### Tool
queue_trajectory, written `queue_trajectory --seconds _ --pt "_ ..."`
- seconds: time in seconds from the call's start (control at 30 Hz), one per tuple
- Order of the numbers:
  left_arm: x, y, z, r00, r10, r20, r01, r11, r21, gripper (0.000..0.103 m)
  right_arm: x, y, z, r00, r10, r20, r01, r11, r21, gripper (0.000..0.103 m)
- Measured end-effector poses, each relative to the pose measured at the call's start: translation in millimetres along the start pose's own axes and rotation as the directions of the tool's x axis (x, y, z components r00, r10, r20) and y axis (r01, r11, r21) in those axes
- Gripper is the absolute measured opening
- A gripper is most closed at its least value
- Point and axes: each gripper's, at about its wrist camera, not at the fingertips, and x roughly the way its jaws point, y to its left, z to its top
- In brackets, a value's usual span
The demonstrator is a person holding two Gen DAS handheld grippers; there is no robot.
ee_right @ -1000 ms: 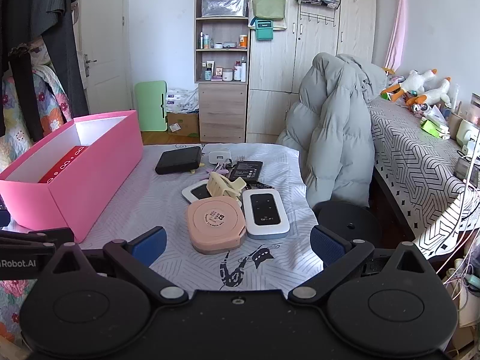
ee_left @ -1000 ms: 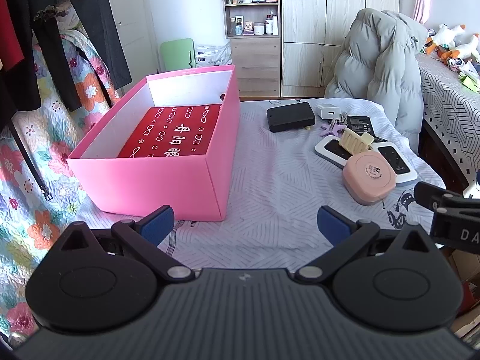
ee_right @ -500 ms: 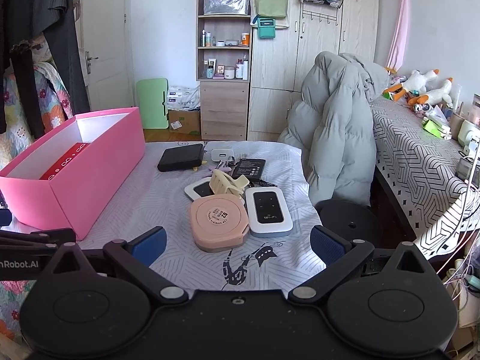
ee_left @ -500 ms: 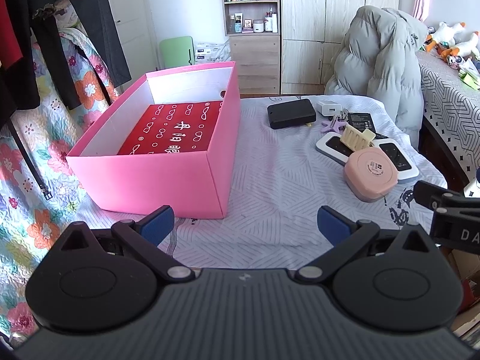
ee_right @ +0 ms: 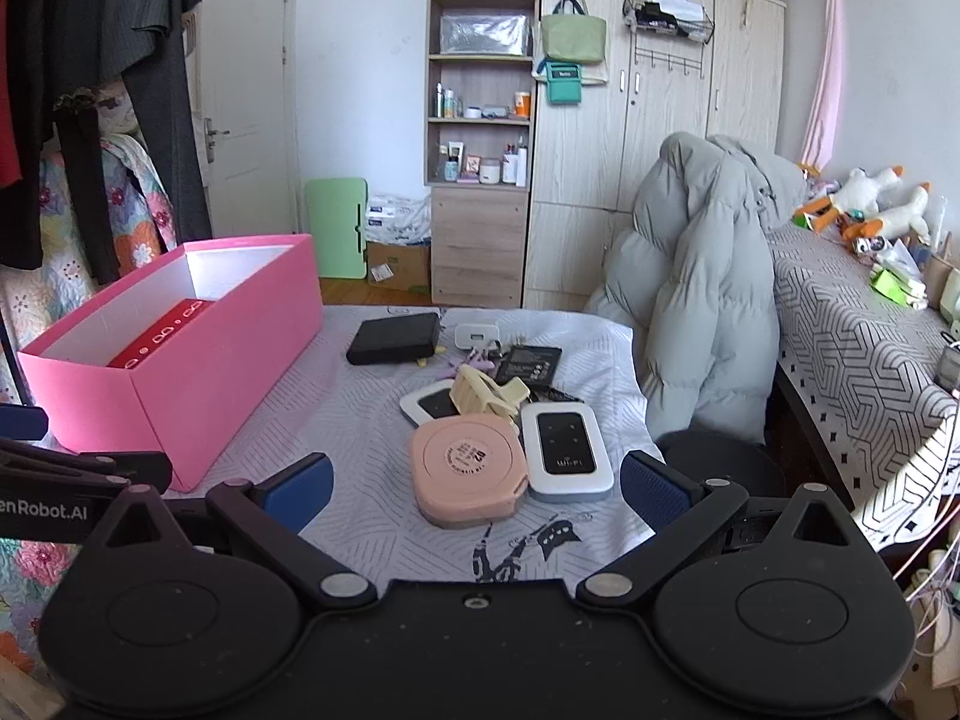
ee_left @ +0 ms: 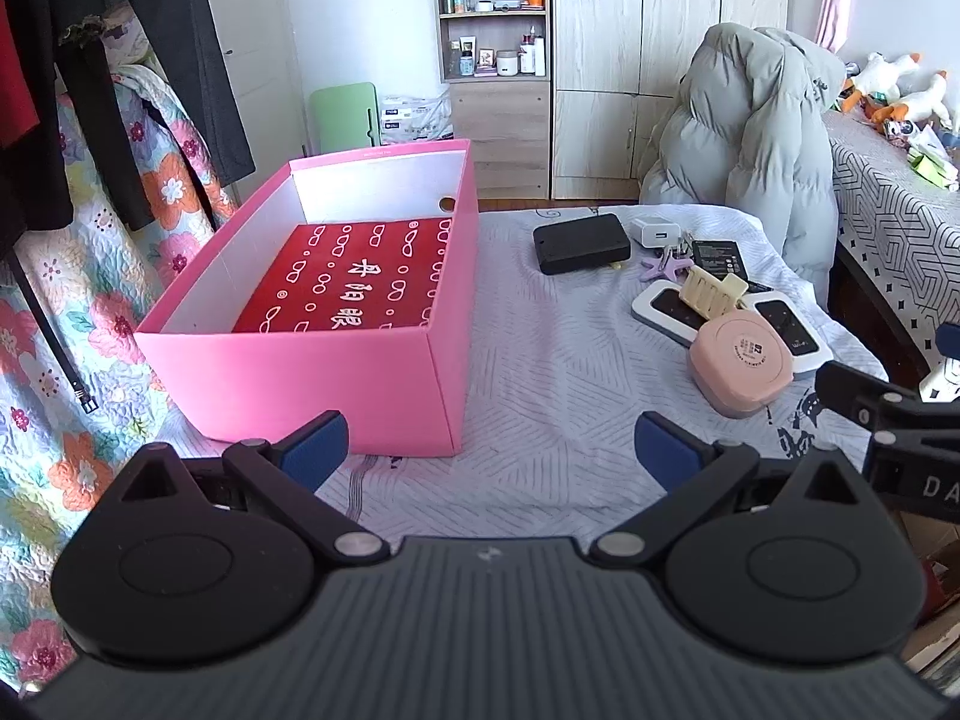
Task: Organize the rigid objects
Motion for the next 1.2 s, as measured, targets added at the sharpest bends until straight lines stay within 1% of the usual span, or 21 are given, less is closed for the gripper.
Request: queue_trajectory --seconds 0.07,0.1,0.2,0.27,0.37,0.43,0.53,0.57,0.63,0.67,0.7,0.73,0.8,0.87,0.9,0.97,1.0,1.07,1.13,1.17,1.2 --pt "-2.4 8.1 7.9 0.999 -0.034 0.007 0.034 0.999 0.010 0.103 1.6 -1.9 1.5 0.999 0.035 0.023 -0.035 0.999 0.016 0.103" --pt "-3.8 12.7 12.3 0.998 -0.058 0.008 0.058 0.998 0.019 0.103 4.5 -3.4 2.4 0.998 0.062 0.020 -0.062 0.998 0.028 0.103" --pt "-10.2 24.5 30.4 0.991 -0.130 0.011 0.129 0.987 0.098 0.103 13.8 -6.1 3.8 0.994 0.107 0.008 -0.107 0.993 0.048 0.103" --pt "-13.1 33.4 43.5 0.990 -0.144 0.003 0.142 0.977 0.160 0.103 17.3 -3.5 4.3 0.992 0.122 0.020 -0.123 0.992 0.019 0.103" --pt "-9.1 51.2 62.8 0.991 -0.130 -0.028 0.133 0.960 0.246 0.103 22.9 2.6 6.6 0.991 0.135 0.022 -0.135 0.991 -0.028 0.103" --pt "-2.8 68.1 74.9 0.991 -0.124 -0.045 0.132 0.950 0.284 0.103 28.9 4.7 7.6 0.989 0.149 0.004 -0.149 0.988 -0.036 0.103" --pt "13.9 97.3 98.5 0.986 -0.131 -0.102 0.154 0.948 0.279 0.103 44.6 5.5 7.6 0.987 0.159 -0.035 -0.161 0.985 -0.056 0.103" --pt "20.0 105.2 105.0 0.986 -0.120 -0.113 0.149 0.946 0.290 0.103 52.6 4.9 6.9 0.987 0.151 -0.059 -0.155 0.986 -0.066 0.103" --pt "35.5 119.4 118.5 0.990 -0.067 -0.123 0.103 0.942 0.319 0.103 63.5 2.8 3.1 0.987 0.135 -0.085 -0.141 0.988 -0.071 0.103" --pt "45.8 126.2 125.3 0.987 -0.056 -0.148 0.102 0.940 0.325 0.103 67.2 1.7 1.4 0.988 0.130 -0.087 -0.136 0.988 -0.070 0.103" --pt "57.7 135.0 132.0 0.982 -0.056 -0.178 0.111 0.942 0.318 0.103 70.4 0.9 -0.1 0.988 0.131 -0.086 -0.137 0.988 -0.072 0.103" --pt "69.5 144.9 138.2 0.978 -0.052 -0.203 0.111 0.950 0.292 0.103 73.2 0.8 -1.3 0.987 0.131 -0.089 -0.138 0.987 -0.076 0.103" --pt "96.0 164.3 149.5 0.959 -0.068 -0.274 0.134 0.964 0.230 0.102 78.7 2.3 -3.0 0.987 0.122 -0.102 -0.132 0.987 -0.095 0.103" --pt "119.9 179.3 156.5 0.950 -0.061 -0.307 0.128 0.971 0.203 0.101 84.3 4.2 -4.8 0.989 0.099 -0.111 -0.111 0.988 -0.106 0.103" --pt "132.3 186.1 158.9 0.947 -0.054 -0.317 0.122 0.973 0.198 0.101 86.2 2.9 -4.9 0.987 0.115 -0.114 -0.126 0.988 -0.092 0.103" --pt "153.4 197.7 163.1 0.946 -0.017 -0.325 0.082 0.979 0.189 0.100 89.5 -1.8 -3.1 0.981 0.155 -0.121 -0.161 0.986 -0.043 0.102" --pt "164.2 202.7 165.1 0.942 -0.008 -0.336 0.075 0.979 0.189 0.100 90.5 -1.7 -2.7 0.981 0.155 -0.117 -0.160 0.986 -0.039 0.102" --pt "181.7 212.1 168.7 0.940 -0.010 -0.342 0.074 0.982 0.175 0.100 92.9 1.7 -2.8 0.985 0.132 -0.113 -0.142 0.987 -0.078 0.102" --pt "197.4 217.9 168.6 0.938 -0.018 -0.346 0.080 0.983 0.164 0.099 98.6 4.6 -4.0 0.984 0.107 -0.139 -0.122 0.987 -0.105 0.102" --pt "205.0 219.7 167.2 0.936 -0.014 -0.351 0.076 0.984 0.161 0.096 102.4 4.5 -4.4 0.982 0.104 -0.157 -0.121 0.987 -0.104 0.102" --pt "213.6 221.1 165.2 0.931 -0.013 -0.366 0.075 0.985 0.156 0.090 106.2 3.7 -4.8 0.979 0.107 -0.173 -0.125 0.988 -0.094 0.099"
